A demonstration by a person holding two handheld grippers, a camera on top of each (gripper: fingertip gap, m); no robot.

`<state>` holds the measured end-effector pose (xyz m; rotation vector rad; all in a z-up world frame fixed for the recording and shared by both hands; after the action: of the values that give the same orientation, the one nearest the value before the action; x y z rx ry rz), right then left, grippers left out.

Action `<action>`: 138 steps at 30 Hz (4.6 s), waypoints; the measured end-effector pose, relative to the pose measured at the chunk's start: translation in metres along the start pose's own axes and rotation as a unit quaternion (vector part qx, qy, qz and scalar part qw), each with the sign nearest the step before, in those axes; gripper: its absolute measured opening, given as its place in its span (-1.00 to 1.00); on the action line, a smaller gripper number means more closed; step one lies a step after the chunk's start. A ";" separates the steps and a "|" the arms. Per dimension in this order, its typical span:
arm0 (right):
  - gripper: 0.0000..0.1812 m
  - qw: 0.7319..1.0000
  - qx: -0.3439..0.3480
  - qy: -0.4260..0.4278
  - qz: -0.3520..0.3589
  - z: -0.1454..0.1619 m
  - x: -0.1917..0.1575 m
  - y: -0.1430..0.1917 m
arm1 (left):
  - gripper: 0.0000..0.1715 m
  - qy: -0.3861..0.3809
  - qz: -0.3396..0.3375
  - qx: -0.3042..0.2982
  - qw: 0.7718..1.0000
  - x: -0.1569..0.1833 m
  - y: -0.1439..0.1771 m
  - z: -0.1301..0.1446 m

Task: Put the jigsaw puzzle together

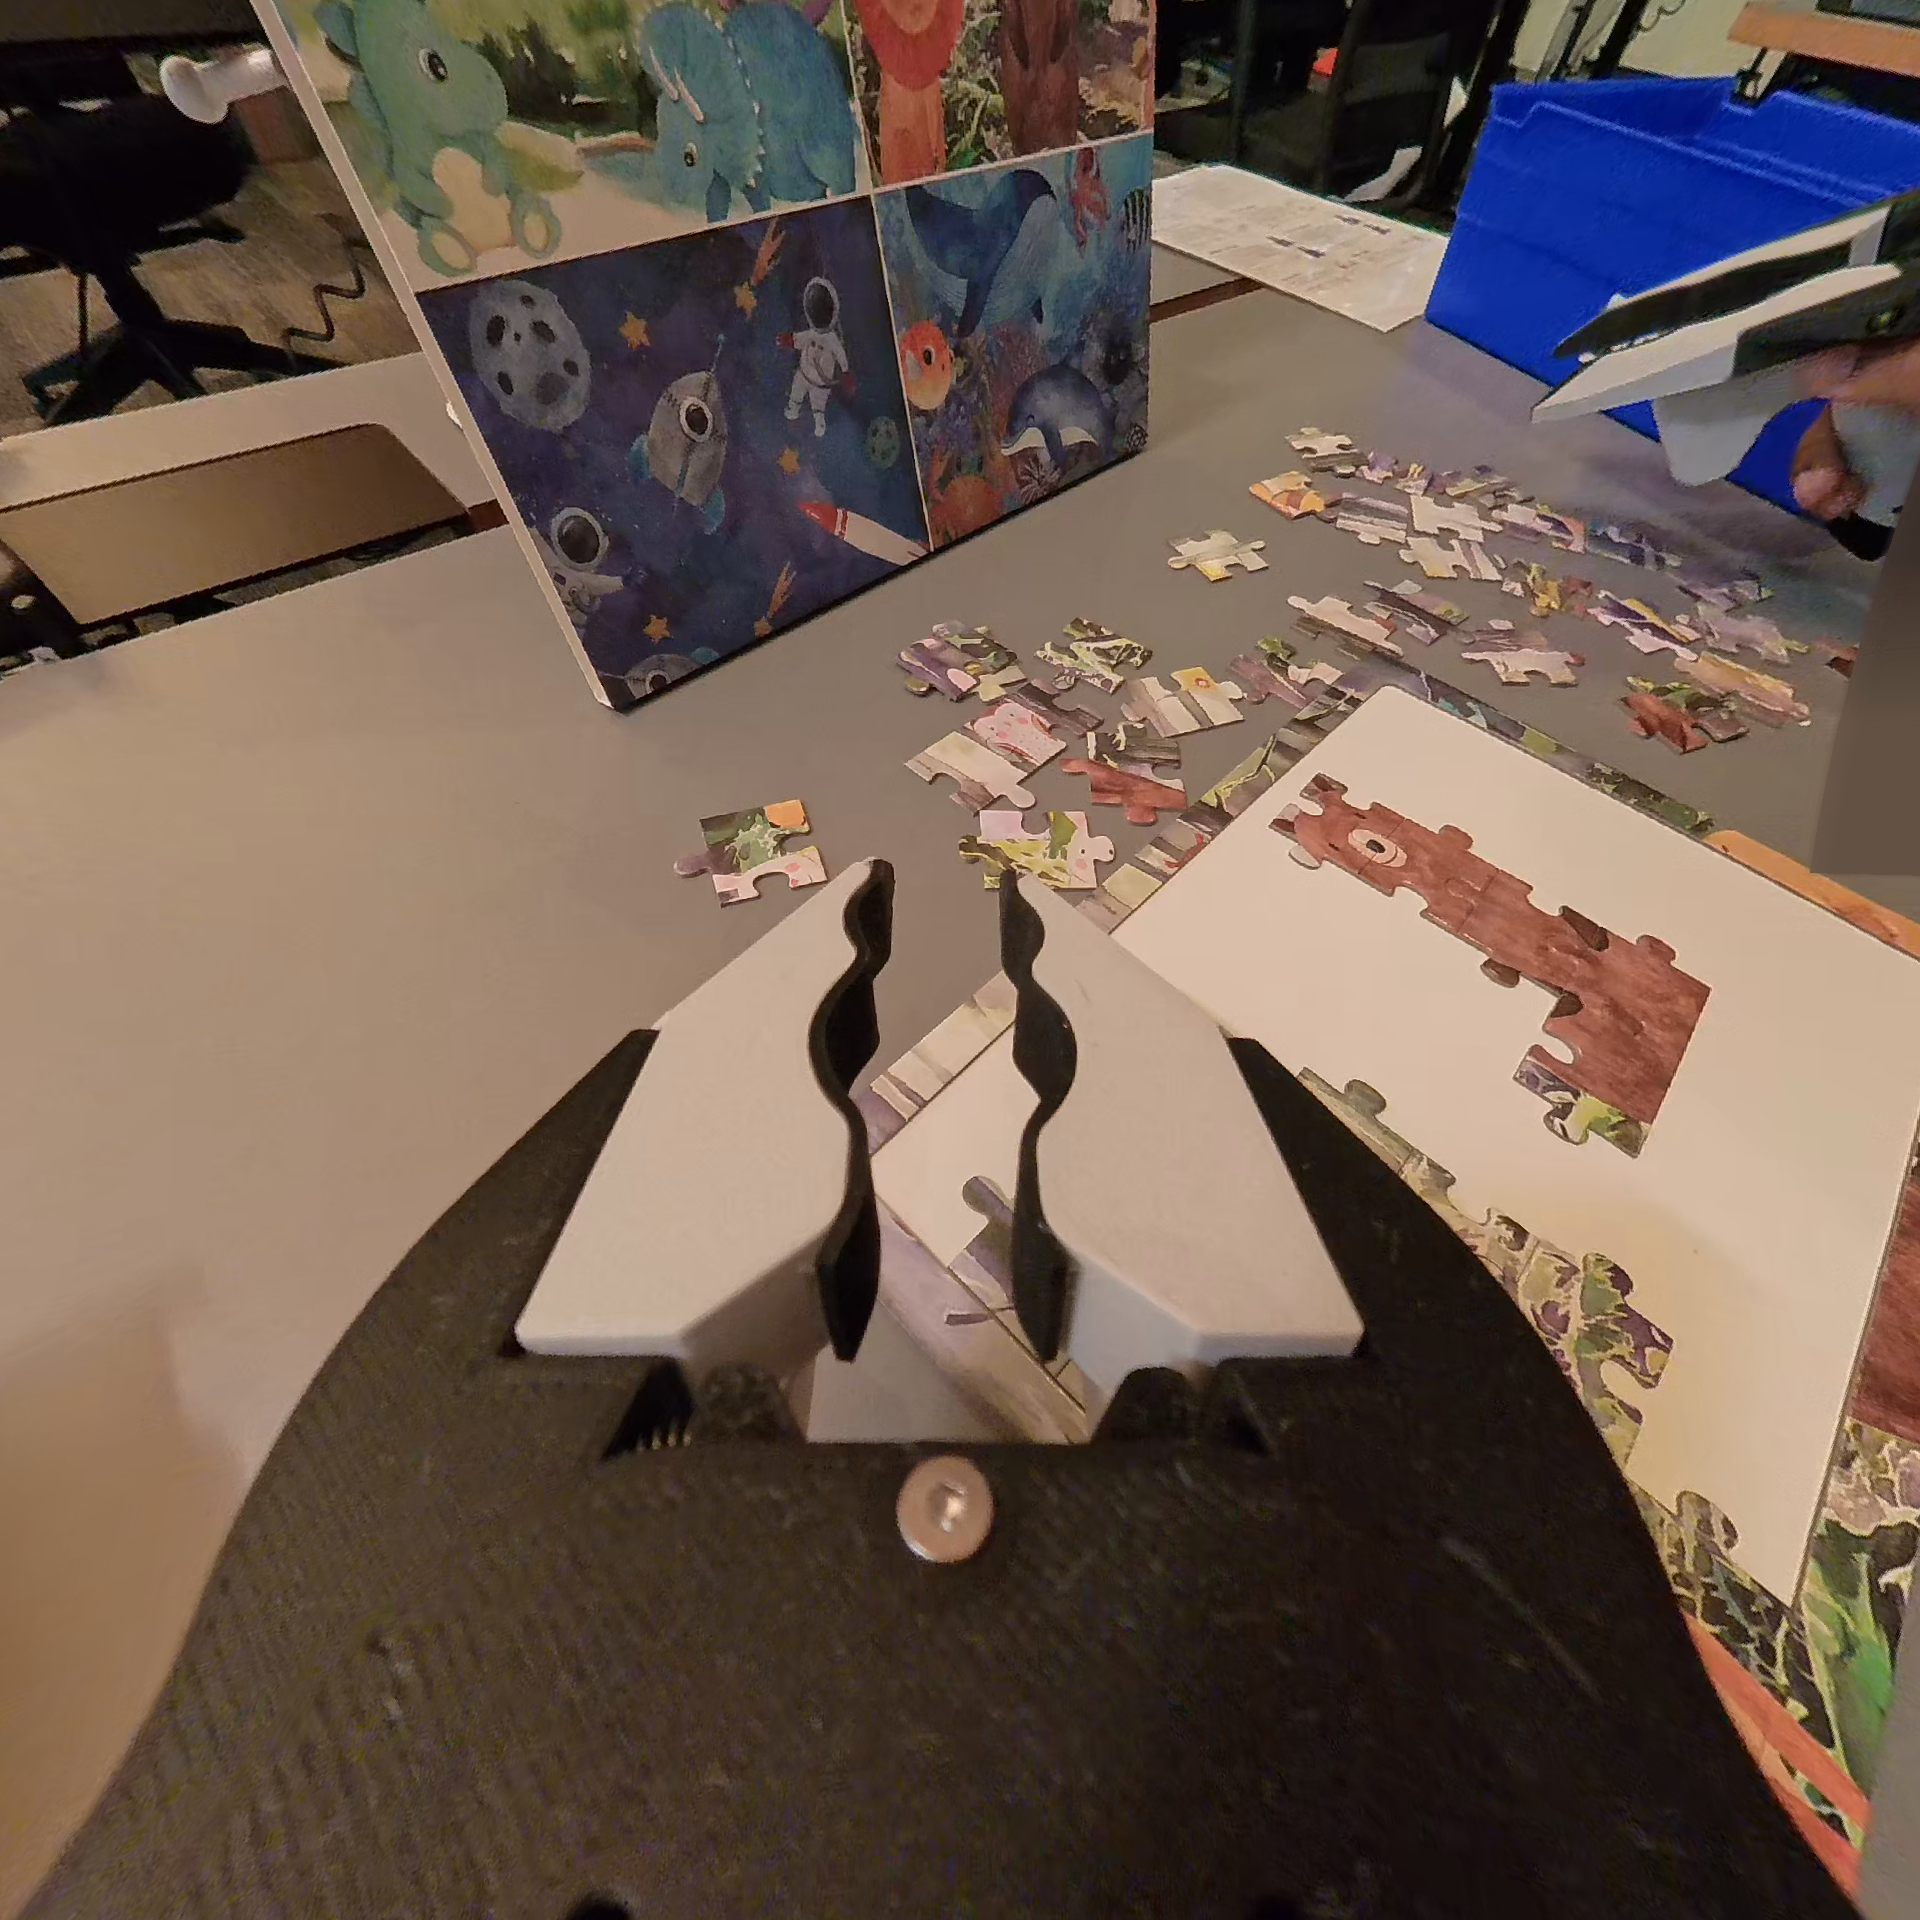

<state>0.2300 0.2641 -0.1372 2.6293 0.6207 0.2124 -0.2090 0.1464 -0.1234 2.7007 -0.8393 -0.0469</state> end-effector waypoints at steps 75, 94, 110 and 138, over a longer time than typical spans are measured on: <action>-0.63 0.994 -0.098 -0.047 0.031 0.028 0.016 -0.010 | -0.77 -0.012 0.010 0.003 1.000 0.008 -0.001 -0.001; -0.55 0.996 -0.071 0.020 -0.048 0.018 -0.006 -0.011 | -0.77 -0.013 0.012 0.000 1.000 0.009 -0.002 -0.001; -0.76 0.994 -0.081 0.008 -0.072 0.021 -0.013 -0.016 | -0.77 -0.015 0.014 0.004 1.000 0.011 -0.001 -0.002; -0.76 0.960 -0.102 0.048 -0.256 0.037 -0.361 0.067 | -0.81 -0.057 0.041 0.093 0.993 0.039 0.042 -0.001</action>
<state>-0.0554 0.0313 -0.1583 2.1824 1.2147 0.2295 -0.1994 0.0925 -0.1073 2.8550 -1.0362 -0.1109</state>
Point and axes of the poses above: each gripper's, where its closed fingertips meet, y back along the fingers, z out of its underside, x = y × z across the jaws, the point moved 6 cm from there along y, back along the fingers, and after that the axes turned 5 degrees about x, right-handed, at the moved point
